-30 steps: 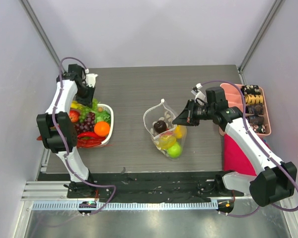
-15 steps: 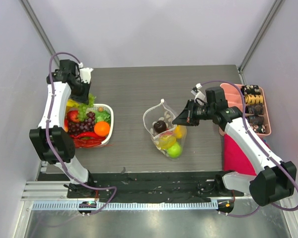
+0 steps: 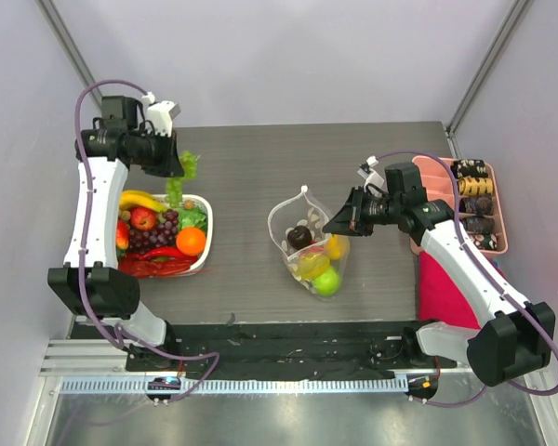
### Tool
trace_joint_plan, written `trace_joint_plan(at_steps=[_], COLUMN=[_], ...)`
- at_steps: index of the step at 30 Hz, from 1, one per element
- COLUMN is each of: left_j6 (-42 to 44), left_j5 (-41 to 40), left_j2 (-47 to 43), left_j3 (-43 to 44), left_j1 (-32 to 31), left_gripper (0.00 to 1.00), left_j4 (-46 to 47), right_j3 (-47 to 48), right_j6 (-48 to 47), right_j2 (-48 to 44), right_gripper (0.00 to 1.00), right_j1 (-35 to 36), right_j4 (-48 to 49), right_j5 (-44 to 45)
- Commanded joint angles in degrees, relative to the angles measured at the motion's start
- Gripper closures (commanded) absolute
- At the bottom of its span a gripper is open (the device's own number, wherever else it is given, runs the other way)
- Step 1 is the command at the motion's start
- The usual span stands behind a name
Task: Place the food in the zip-top bag and seal the zipper
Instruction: Place the fake fruit in the zipper food storage bag, then pick up the fake fruit from the bin.
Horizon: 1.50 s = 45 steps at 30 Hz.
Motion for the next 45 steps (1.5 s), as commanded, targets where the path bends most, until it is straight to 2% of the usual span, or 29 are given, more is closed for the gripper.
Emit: trace_joint_plan(at_steps=[1,4,5,6,7,9,10,13,18,20,26,27,29,30,31,34,36,40,41,42,44,45], left_j6=[-6.6,-9.9,-13.3,-15.2,-17.0,-21.9,-22.8,-26.4,-33.9,-34.9,-40.1,-39.7,-38.8,-37.6,-35.9,-25.3,-20.0,-11.3,-7.6,-0.5,5.7,8.4], left_j5=[8.0,9.2,9.2,9.5,9.6,9.6,9.2,7.7,6.2,5.3,4.3,4.5,6.5,7.3,7.6,6.1,5.9,10.4,9.9,7.0,3.0,-1.5], left_j2=[-4.6,-6.8,-7.3,-7.8,-8.1,-8.6,-8.5,-6.6,-5.1,-5.0,-4.5,-3.5,-1.6,-1.5,-1.6,-3.1,-4.8,-8.5,-9.0,-9.3,-9.8,-10.2], left_j3=[3.9,3.2,2.2,1.3,0.4,-2.5,-3.3,-5.3,-13.7,-17.8,-26.6,-25.9,-23.7,-23.1,-21.3,-15.9,-12.9,-11.0,-10.6,-9.4,-10.3,-11.5], left_j1=[-4.9,-12.0,-13.9,-18.0,-19.7,-23.4,-27.2,-33.8,-40.3,-42.4,-42.8,-42.8,-42.9,-43.1,-43.3,-42.7,-40.4,-28.5,-23.4,-21.8,-17.8,-16.8], left_gripper=[1.0,1.0,1.0,1.0,1.0,1.0,1.0,1.0,1.0,1.0,0.91,0.88,0.6,0.36,0.27,0.11,0.09,0.08,0.07,0.07,0.06,0.05], left_j4=[4.2,11.2,13.8,16.2,21.9,26.9,30.8,35.2,45.3,45.9,48.7,48.0,46.2,45.5,41.5,32.0,23.1,11.2,5.2,0.8,-4.0,-8.9], right_j3=[2.0,2.2,2.4,2.6,2.7,3.2,3.2,3.1,3.2,3.2,2.3,1.9,1.5,1.1,1.1,1.5,1.3,1.0,0.8,0.6,0.3,0.0], right_j6=[-0.1,0.1,0.3,0.3,0.4,0.5,0.5,0.9,1.7,2.0,2.6,2.6,2.4,2.4,2.2,1.9,1.8,1.0,0.6,0.4,-0.1,-0.4], right_j2=[0.1,0.3,0.3,0.4,0.4,0.3,0.2,-0.3,-0.5,-1.1,-2.2,-2.4,-3.0,-3.0,-3.1,-3.6,-4.0,-4.5,-4.6,-4.7,-4.9,-4.9], right_gripper=[0.99,0.99,0.99,0.99,0.99,0.99,0.99,0.99,0.99,0.99,0.99,0.99,0.99,0.99,0.99,0.99,0.99,0.99,0.99,0.99,0.99,0.99], right_j1=[-0.2,-0.1,-0.2,-0.2,-0.2,-0.1,-0.2,-0.1,-0.7,-1.7,-4.6,-4.6,-4.5,-4.6,-4.6,-4.9,-4.9,-4.8,-4.9,-4.9,-4.9,-4.9], right_j4=[1.5,1.5,1.3,1.3,1.2,1.0,0.8,0.8,0.4,0.5,0.6,0.5,0.5,0.6,0.6,0.6,0.6,0.3,0.2,0.0,-0.4,-0.5], right_j5=[-0.4,-0.6,-0.7,-0.7,-0.7,-0.8,-0.8,-1.1,-1.9,-2.8,-5.3,-5.5,-5.6,-5.6,-5.6,-5.8,-5.8,-5.6,-5.5,-5.3,-4.9,-4.8])
